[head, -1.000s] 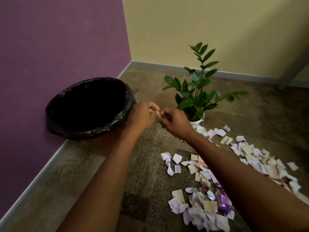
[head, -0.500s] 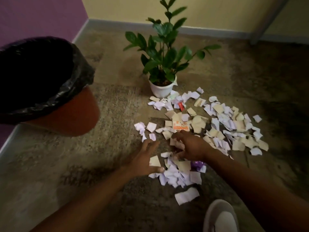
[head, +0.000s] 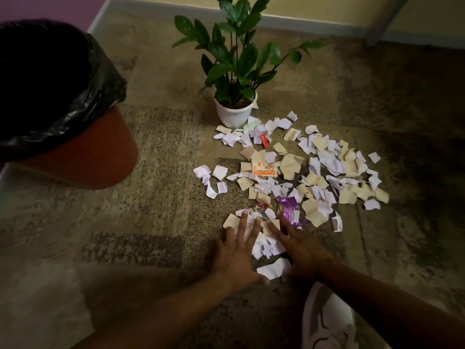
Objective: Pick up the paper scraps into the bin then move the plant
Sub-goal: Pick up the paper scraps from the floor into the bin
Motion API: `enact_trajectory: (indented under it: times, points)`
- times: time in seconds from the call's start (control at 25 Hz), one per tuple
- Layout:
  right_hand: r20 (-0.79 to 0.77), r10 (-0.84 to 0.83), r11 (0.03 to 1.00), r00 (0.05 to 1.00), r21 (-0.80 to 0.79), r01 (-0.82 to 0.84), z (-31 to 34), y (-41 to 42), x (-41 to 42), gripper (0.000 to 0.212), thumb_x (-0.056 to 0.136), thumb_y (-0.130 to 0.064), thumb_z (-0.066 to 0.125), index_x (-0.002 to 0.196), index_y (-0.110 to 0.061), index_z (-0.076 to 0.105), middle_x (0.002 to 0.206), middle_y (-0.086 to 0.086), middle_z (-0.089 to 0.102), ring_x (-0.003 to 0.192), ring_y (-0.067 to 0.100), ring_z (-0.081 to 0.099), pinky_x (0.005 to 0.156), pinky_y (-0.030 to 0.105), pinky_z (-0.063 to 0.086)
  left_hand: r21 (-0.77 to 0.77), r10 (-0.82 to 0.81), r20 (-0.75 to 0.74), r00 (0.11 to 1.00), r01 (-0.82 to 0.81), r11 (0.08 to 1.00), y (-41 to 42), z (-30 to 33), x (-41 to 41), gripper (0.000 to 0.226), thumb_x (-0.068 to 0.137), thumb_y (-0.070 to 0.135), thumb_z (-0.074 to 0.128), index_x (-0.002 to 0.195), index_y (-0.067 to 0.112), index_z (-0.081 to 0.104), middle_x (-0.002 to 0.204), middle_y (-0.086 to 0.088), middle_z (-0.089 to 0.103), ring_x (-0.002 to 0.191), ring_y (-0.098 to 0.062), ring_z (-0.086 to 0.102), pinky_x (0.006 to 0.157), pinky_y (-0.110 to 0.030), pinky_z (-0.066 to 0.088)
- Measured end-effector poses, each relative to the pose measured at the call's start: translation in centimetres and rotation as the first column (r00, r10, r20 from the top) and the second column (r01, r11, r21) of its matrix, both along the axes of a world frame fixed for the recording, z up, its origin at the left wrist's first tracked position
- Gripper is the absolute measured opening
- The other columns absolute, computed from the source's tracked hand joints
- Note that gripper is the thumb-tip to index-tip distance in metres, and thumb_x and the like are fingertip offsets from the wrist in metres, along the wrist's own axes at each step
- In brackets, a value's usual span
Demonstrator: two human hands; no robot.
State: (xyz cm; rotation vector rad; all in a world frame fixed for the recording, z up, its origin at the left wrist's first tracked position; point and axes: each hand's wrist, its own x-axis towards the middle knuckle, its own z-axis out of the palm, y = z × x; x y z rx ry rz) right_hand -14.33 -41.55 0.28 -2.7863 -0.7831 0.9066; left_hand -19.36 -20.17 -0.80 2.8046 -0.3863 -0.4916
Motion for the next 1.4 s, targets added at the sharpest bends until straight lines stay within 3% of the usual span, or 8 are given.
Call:
enact_trajectory:
  times: [0.12, 0.32, 0.52, 0.76, 0.96, 1.08, 1.24, 1.4]
  points:
    - [-0.006, -0.082, 0.996, 0.997, 0.038, 0.083, -1.1, 1.6, -0.6, 0.140, 0.060, -0.049, 0.082, 0.134, -0.051, -0.037, 0.154, -0.006, -0.031, 0.145, 0.038, 0.019, 0.101, 0.047, 0.047, 0.066, 0.014, 0.028, 0.999, -0.016, 0.998, -1.4, -0.6, -0.4, 0.131, 0.063, 0.094, 0.039, 0.150, 0.021, -0.026, 0.157, -0.014, -0.033, 0.131, -0.040, 0.033, 0.100, -0.056, 0.033]
    - [-0.020, -0.212, 0.964, 0.977, 0.158, 0.212, -0.9, 4.2, 1.3, 0.135, 0.057, -0.045, 0.085, 0.146, -0.047, -0.016, 0.162, 0.003, -0.008, 0.141, 0.035, 0.032, 0.099, 0.046, 0.050, 0.047, 0.095, 0.020, 0.995, -0.096, 0.994, -0.5, -0.4, 2.6, 0.123, 0.075, 0.074, 0.057, 0.150, 0.025, -0.027, 0.162, -0.013, -0.018, 0.131, -0.035, 0.032, 0.104, -0.048, 0.037]
    - [0.055, -0.263, 0.939, 0.963, 0.245, 0.242, 0.0, 9.2, 6.2, 0.080, 0.075, -0.030, 0.071, 0.146, -0.028, 0.033, 0.149, 0.013, 0.030, 0.124, 0.032, 0.052, 0.101, 0.035, 0.046, -0.121, 0.187, -0.027, 0.982, -0.189, 0.974, 3.4, 0.6, 8.1, 0.094, 0.086, 0.028, 0.070, 0.155, 0.031, 0.006, 0.151, -0.010, 0.021, 0.129, -0.033, 0.042, 0.099, -0.042, 0.046]
    - [0.091, -0.452, 0.832, 0.887, 0.401, 0.383, 2.7, 13.7, 13.8, 0.023, 0.081, -0.020, 0.067, 0.104, -0.019, 0.065, 0.107, 0.012, 0.057, 0.091, 0.027, 0.059, 0.072, 0.026, 0.043, -0.243, 0.442, 0.012, 0.897, -0.426, 0.871, 8.5, 1.9, 12.6, 0.075, 0.084, 0.014, 0.071, 0.148, 0.021, 0.034, 0.144, -0.008, 0.035, 0.127, -0.028, 0.047, 0.102, -0.041, 0.045]
    - [0.078, -0.505, 0.773, 0.860, 0.484, 0.410, 3.4, 13.6, 15.7, 0.047, 0.067, -0.018, 0.077, 0.111, -0.015, 0.060, 0.108, 0.011, 0.059, 0.094, 0.025, 0.059, 0.074, 0.022, 0.038, -0.358, 0.561, -0.044, 0.827, -0.537, 0.764, 10.0, 2.5, 12.8, 0.079, 0.080, 0.007, 0.075, 0.148, 0.020, 0.036, 0.139, -0.007, 0.039, 0.121, -0.024, 0.051, 0.097, -0.027, 0.043]
    - [-0.015, -0.469, 0.718, 0.883, 0.576, 0.391, 3.5, 13.8, 15.4, 0.058, 0.065, -0.023, 0.082, 0.117, -0.015, 0.056, 0.112, 0.010, 0.056, 0.095, 0.024, 0.059, 0.079, 0.030, 0.049, -0.436, 0.608, -0.073, 0.790, -0.574, 0.693, 9.7, 2.6, 13.4, 0.083, 0.076, 0.013, 0.080, 0.147, 0.021, 0.038, 0.139, -0.009, 0.041, 0.123, -0.025, 0.049, 0.095, -0.023, 0.037]
    - [0.076, -0.514, 0.700, 0.854, 0.612, 0.367, 3.5, 13.8, 15.5, 0.063, 0.069, -0.031, 0.081, 0.123, -0.019, 0.053, 0.120, 0.005, 0.052, 0.088, 0.021, 0.063, 0.076, 0.034, 0.054, -0.419, 0.560, 0.040, 0.828, -0.495, 0.762, 10.2, 2.3, 13.9, 0.102, 0.059, 0.040, 0.090, 0.146, 0.027, 0.038, 0.143, -0.001, 0.038, 0.127, -0.022, 0.046, 0.099, -0.035, 0.045]
    - [-0.020, -0.409, 0.841, 0.912, 0.381, 0.385, 2.7, 14.8, 15.7, 0.093, 0.062, -0.033, 0.086, 0.140, -0.019, 0.039, 0.137, 0.013, 0.041, 0.118, 0.030, 0.053, 0.098, 0.037, 0.046, -0.273, 0.550, -0.010, 0.835, -0.531, 0.802, 11.1, 0.9, 13.7, 0.110, 0.053, 0.049, 0.089, 0.146, 0.028, 0.036, 0.145, -0.004, 0.033, 0.130, -0.026, 0.042, 0.101, -0.041, 0.045]
